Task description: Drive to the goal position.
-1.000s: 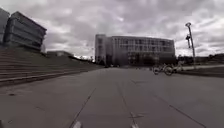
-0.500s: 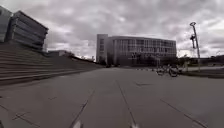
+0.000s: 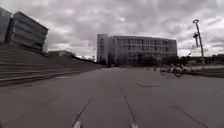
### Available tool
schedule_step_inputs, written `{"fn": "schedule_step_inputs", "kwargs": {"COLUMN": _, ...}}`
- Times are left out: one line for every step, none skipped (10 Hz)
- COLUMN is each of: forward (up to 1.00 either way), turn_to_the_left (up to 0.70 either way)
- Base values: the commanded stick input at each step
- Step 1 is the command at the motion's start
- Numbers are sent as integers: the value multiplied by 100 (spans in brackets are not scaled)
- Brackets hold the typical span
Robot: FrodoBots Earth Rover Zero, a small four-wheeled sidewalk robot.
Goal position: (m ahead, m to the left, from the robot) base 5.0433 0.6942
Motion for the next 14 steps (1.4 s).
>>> {"fn": "schedule_step_inputs", "kwargs": {"forward": 70, "turn_to_the_left": 0}}
{"fn": "schedule_step_inputs", "kwargs": {"forward": 70, "turn_to_the_left": 0}}
{"fn": "schedule_step_inputs", "kwargs": {"forward": 70, "turn_to_the_left": 0}}
{"fn": "schedule_step_inputs", "kwargs": {"forward": 70, "turn_to_the_left": 0}}
{"fn": "schedule_step_inputs", "kwargs": {"forward": 70, "turn_to_the_left": 0}}
{"fn": "schedule_step_inputs", "kwargs": {"forward": 70, "turn_to_the_left": 0}}
{"fn": "schedule_step_inputs", "kwargs": {"forward": 70, "turn_to_the_left": 0}}
{"fn": "schedule_step_inputs", "kwargs": {"forward": 70, "turn_to_the_left": 0}}
{"fn": "schedule_step_inputs", "kwargs": {"forward": 70, "turn_to_the_left": 0}}
{"fn": "schedule_step_inputs", "kwargs": {"forward": 70, "turn_to_the_left": 0}}
{"fn": "schedule_step_inputs", "kwargs": {"forward": 70, "turn_to_the_left": 0}}
{"fn": "schedule_step_inputs", "kwargs": {"forward": 70, "turn_to_the_left": 0}}
{"fn": "schedule_step_inputs", "kwargs": {"forward": 70, "turn_to_the_left": 0}}
{"fn": "schedule_step_inputs", "kwargs": {"forward": 70, "turn_to_the_left": 0}}
